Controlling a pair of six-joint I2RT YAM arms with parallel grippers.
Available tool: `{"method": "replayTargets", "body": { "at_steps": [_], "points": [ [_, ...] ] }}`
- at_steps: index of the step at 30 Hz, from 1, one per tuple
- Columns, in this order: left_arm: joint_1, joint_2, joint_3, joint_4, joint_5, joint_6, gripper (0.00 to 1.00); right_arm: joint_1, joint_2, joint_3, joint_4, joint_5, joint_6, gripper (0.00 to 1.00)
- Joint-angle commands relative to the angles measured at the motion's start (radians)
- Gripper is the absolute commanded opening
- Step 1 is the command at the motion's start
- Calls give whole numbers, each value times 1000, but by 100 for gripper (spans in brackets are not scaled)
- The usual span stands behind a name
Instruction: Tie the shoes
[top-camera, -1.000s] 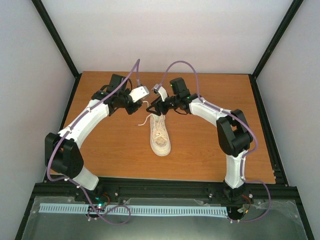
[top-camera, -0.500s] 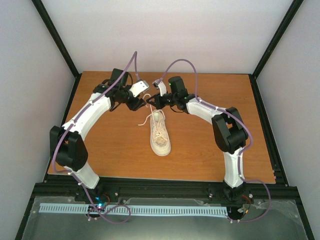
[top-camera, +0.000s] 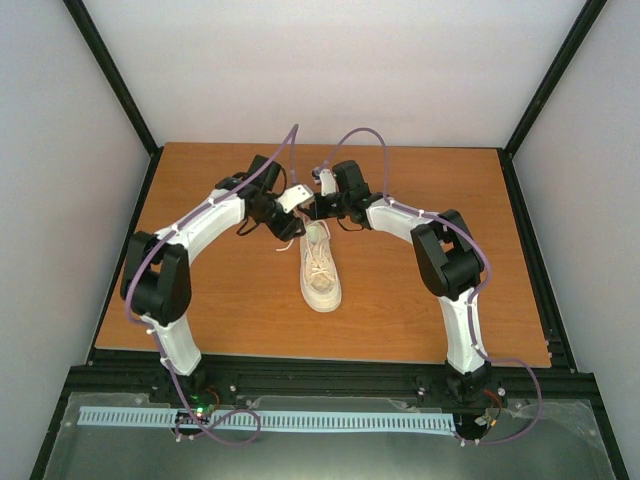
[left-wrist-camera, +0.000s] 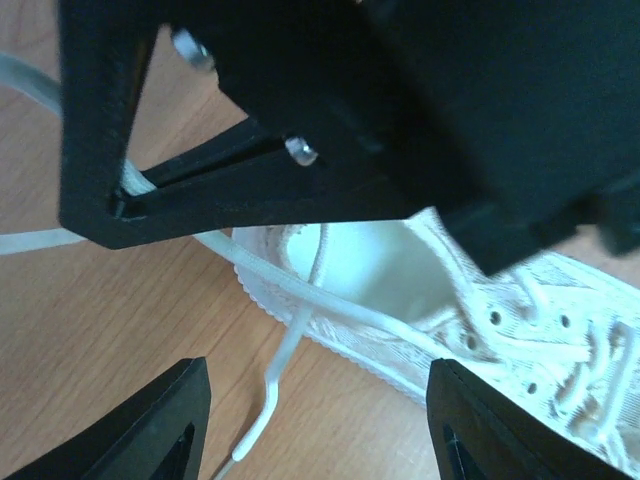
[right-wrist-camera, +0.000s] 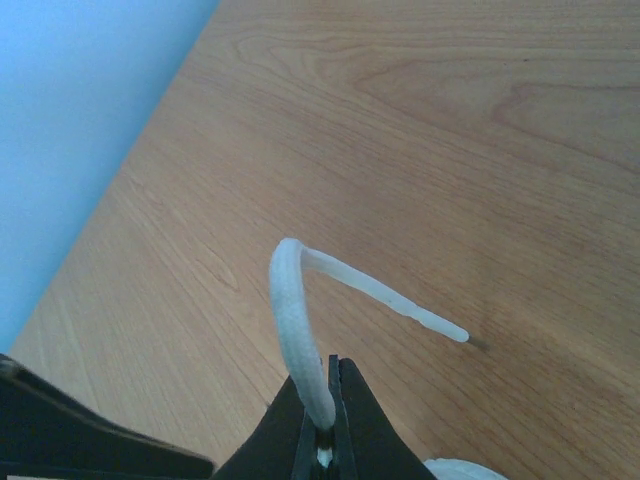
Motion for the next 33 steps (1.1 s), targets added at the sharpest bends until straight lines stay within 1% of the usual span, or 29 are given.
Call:
{"method": "replayTargets", "body": {
  "at_steps": [1, 5, 9, 17, 19, 20, 24, 26, 31, 33],
  "points": [
    [2, 19, -6, 95, -12, -15, 61, -3, 3, 14, 23, 11, 46, 3],
    [4, 66, 2, 91, -6, -3, 55, -3, -3, 7, 20, 16, 41, 3],
    [8, 107, 37, 75, 59, -21, 49, -3, -7, -2, 23, 15, 41, 3],
    [10, 117, 62, 52, 199, -31, 50, -3, -16, -25, 29, 32, 54, 3],
    [10, 125, 68, 63, 202, -56, 49, -3, -18, -31, 40, 31, 63, 3],
    [9, 136, 73, 64, 189, -66, 47, -3, -18, -32, 44, 30, 67, 3],
    [8, 180, 86, 64, 121, -63, 30, -3, -19, -31, 47, 26, 66, 3],
    [8, 185, 85, 63, 99, -50, 24, -3, -22, -32, 44, 27, 63, 3],
    [8, 125, 62, 44, 107, -18, 6, -3, -38, -38, 32, 35, 50, 3],
    [8, 84, 42, 46, 125, -4, 1, -4, -50, -37, 19, 39, 37, 3]
  ]
}}
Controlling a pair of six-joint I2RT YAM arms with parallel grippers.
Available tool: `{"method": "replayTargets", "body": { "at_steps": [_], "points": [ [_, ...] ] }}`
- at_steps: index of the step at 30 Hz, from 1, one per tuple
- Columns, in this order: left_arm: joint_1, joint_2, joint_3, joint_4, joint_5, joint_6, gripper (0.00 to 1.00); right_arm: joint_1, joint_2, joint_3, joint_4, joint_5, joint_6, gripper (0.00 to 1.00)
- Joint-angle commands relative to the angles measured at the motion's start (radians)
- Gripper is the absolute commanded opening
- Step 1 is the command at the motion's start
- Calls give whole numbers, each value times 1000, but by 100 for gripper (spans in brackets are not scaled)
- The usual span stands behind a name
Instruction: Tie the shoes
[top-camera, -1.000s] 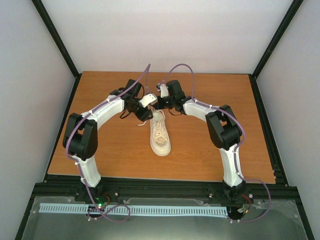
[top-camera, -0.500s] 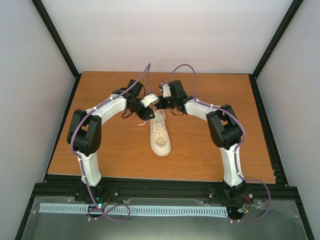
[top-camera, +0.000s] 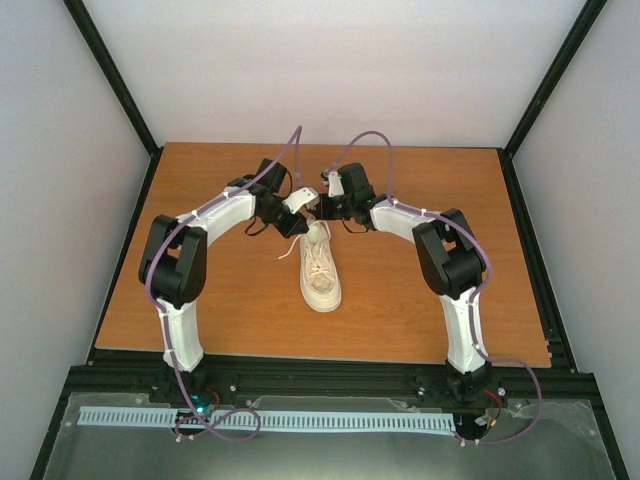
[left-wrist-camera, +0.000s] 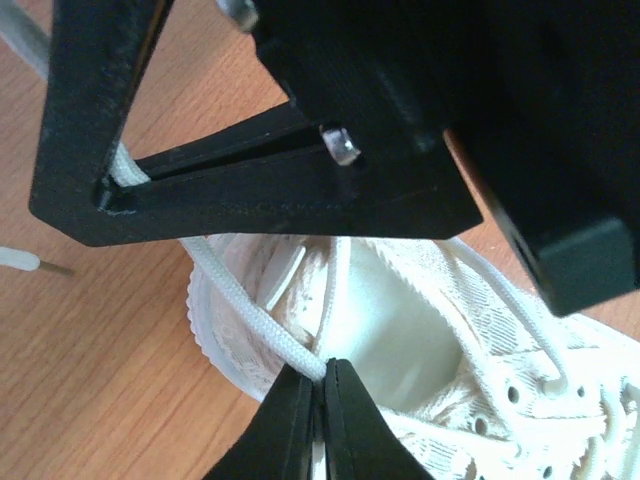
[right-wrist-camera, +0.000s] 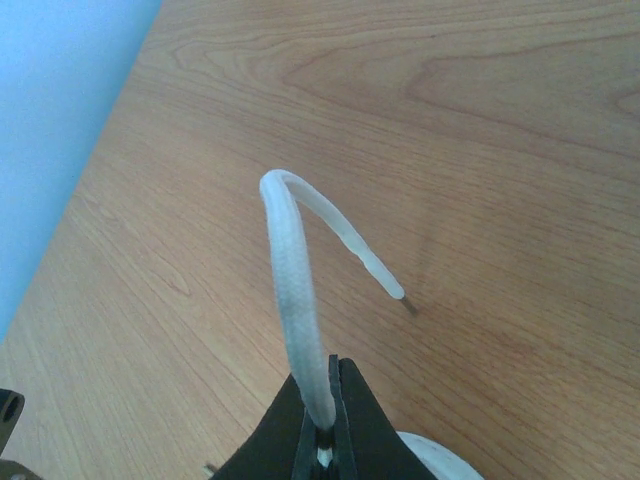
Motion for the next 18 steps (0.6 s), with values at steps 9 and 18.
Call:
{"method": "replayTargets", "body": {
  "at_steps": [9, 18],
  "points": [
    [-4, -148, -58, -6, 7, 71, 1, 10, -103, 3, -70, -21, -111, 6],
    [-4, -58, -13, 7, -106, 81, 1, 5, -82, 1, -77, -32, -104, 7]
  ]
}}
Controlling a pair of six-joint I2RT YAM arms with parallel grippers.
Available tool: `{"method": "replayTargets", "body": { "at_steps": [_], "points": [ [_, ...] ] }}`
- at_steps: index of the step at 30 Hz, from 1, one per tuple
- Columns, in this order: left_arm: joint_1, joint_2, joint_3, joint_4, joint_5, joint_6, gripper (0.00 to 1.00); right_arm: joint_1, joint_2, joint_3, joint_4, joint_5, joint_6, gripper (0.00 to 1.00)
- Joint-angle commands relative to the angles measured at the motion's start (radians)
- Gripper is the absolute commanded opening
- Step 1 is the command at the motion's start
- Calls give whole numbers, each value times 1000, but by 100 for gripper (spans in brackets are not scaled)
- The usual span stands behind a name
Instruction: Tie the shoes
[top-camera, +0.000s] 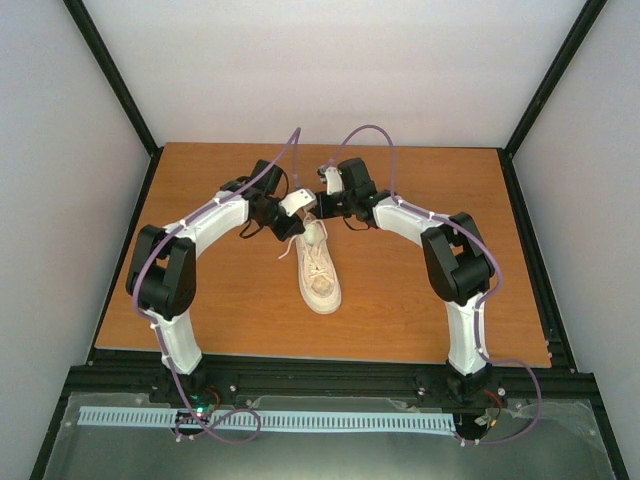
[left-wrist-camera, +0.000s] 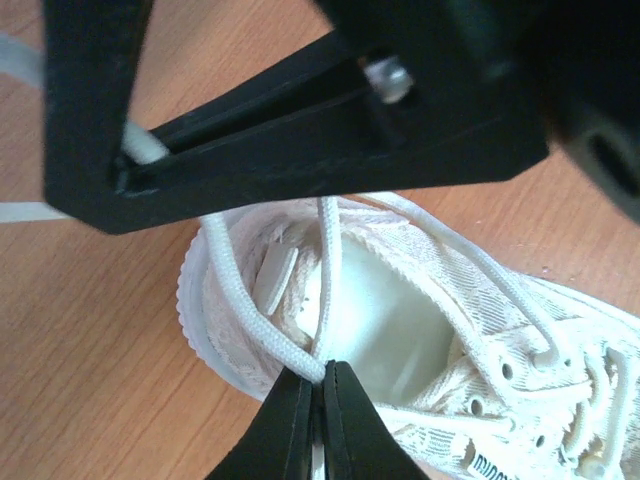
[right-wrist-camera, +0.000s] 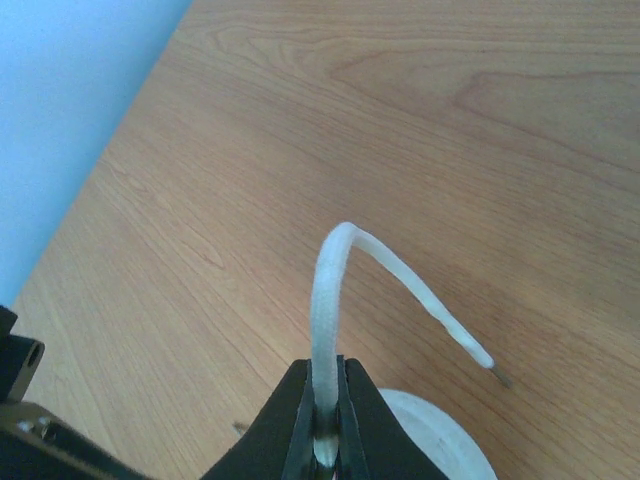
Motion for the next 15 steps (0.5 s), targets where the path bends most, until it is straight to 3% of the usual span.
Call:
{"method": "replayTargets", "body": {
  "at_steps": [1, 15],
  "points": [
    [-2, 60, 64, 1, -70, 25, 1, -4, -1, 2, -3, -8, -7, 7],
    [-2, 61, 87, -35, -90, 56, 11, -4, 19, 12, -5, -15, -9, 9]
  ]
}}
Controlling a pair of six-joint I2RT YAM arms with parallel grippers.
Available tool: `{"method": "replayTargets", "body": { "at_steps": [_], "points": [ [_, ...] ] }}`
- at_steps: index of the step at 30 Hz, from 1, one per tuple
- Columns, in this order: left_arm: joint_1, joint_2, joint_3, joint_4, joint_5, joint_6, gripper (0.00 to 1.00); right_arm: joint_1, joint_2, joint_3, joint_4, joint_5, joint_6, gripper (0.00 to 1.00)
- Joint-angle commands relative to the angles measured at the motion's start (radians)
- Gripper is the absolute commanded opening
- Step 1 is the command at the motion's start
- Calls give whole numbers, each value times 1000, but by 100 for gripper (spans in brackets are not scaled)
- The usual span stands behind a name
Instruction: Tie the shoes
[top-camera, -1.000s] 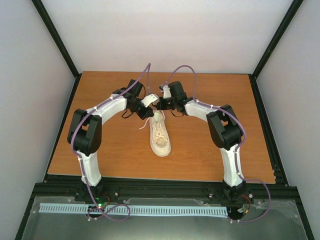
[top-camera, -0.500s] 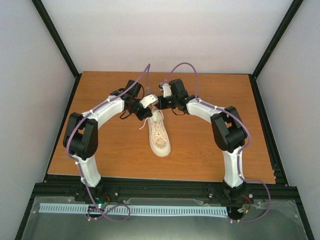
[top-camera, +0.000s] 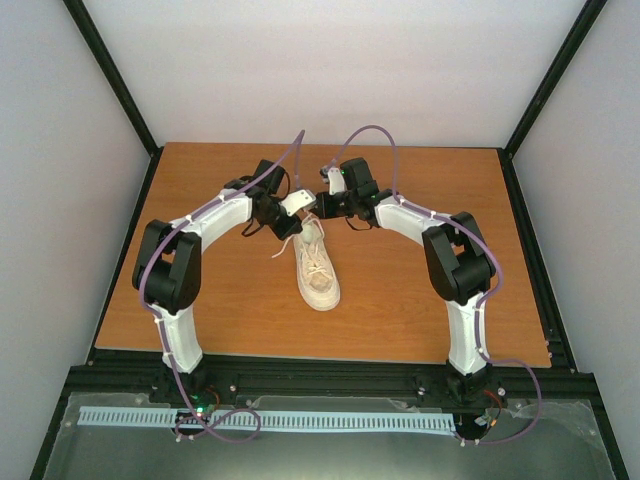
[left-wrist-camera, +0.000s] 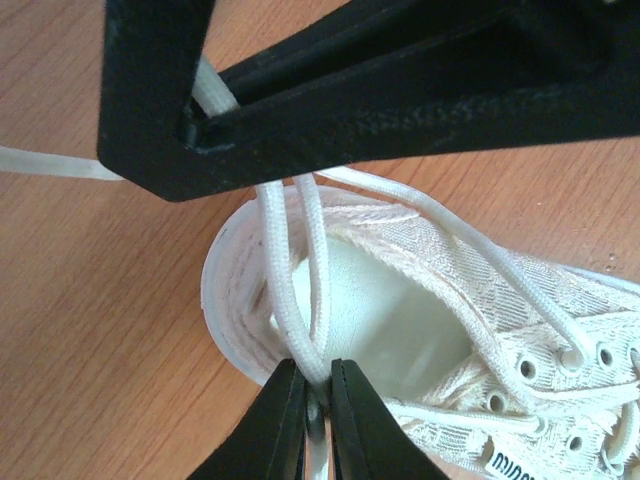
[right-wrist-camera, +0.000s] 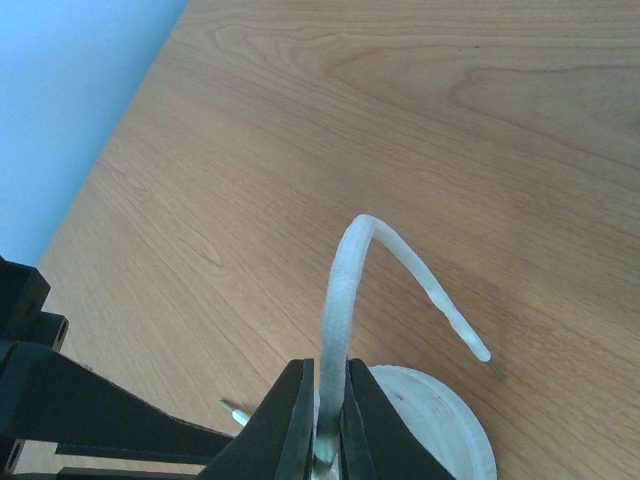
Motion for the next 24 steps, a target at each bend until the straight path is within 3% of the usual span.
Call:
{"method": "replayTargets", "body": {
  "at_steps": [1, 8, 16, 24],
  "points": [
    [-2, 8, 54, -23, -25, 37, 11, 5, 18, 13, 14, -11, -10, 9],
    [1, 12, 66, -91, -36, 53, 22, 5, 16, 10, 14, -17, -13, 9],
    [4, 25, 86, -113, 5, 46, 1, 5, 13, 7, 12, -19, -15, 8],
    [4, -43, 70, -102, 51, 51, 1, 3, 2, 10, -3, -23, -31, 8]
  ]
}}
